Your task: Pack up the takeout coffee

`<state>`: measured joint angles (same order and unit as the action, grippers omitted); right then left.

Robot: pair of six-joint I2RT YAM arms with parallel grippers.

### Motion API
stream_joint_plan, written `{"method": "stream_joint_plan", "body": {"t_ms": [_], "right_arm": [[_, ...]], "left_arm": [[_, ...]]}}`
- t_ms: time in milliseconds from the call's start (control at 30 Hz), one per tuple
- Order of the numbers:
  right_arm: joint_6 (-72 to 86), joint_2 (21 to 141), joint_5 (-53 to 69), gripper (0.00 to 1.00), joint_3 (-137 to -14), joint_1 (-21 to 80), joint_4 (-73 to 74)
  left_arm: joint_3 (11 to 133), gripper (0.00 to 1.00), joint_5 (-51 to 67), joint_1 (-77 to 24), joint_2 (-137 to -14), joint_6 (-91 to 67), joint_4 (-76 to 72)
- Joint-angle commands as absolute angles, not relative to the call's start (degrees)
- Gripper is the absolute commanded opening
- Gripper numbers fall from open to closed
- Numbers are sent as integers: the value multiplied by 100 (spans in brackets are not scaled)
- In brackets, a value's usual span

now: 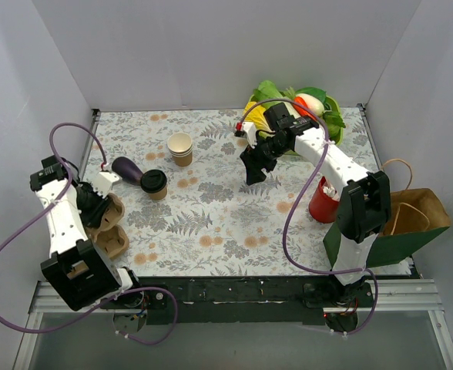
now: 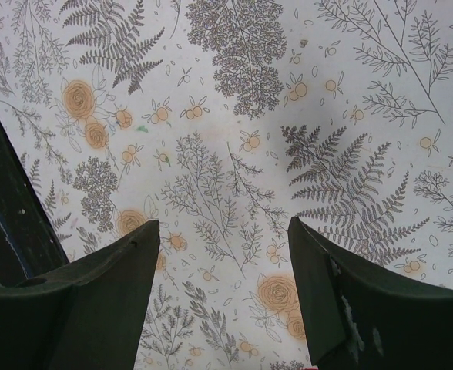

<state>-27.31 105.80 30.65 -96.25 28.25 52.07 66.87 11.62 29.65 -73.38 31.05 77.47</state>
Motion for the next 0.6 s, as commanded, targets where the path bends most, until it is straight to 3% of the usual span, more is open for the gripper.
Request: {"method": "stream_joint_plan", "body": {"t_ms": [0,133,333,433,567], "right_arm": [[-2664,10407,3234,75,-9817,2786,5133],[-2435,10318,3252,75,-10071,2742,5019],[-2242,10354,2576,73,-11635,2330,5098],[-2215,10301,2093,69,-12207,1847,5089],[-2294,9933,1907,65,-12419,707,4966]], "left_arm": [[7285,0,1634,2936,-7225,2331,7954],[7873,0,1810,2927,-7321,1890,7928],[9060,0,2810,2804,-7541,1197,7919],[9534,0,3716,2427,-7672,828,7901],[9712,0,4069,1164,-7988,72,7893]]}}
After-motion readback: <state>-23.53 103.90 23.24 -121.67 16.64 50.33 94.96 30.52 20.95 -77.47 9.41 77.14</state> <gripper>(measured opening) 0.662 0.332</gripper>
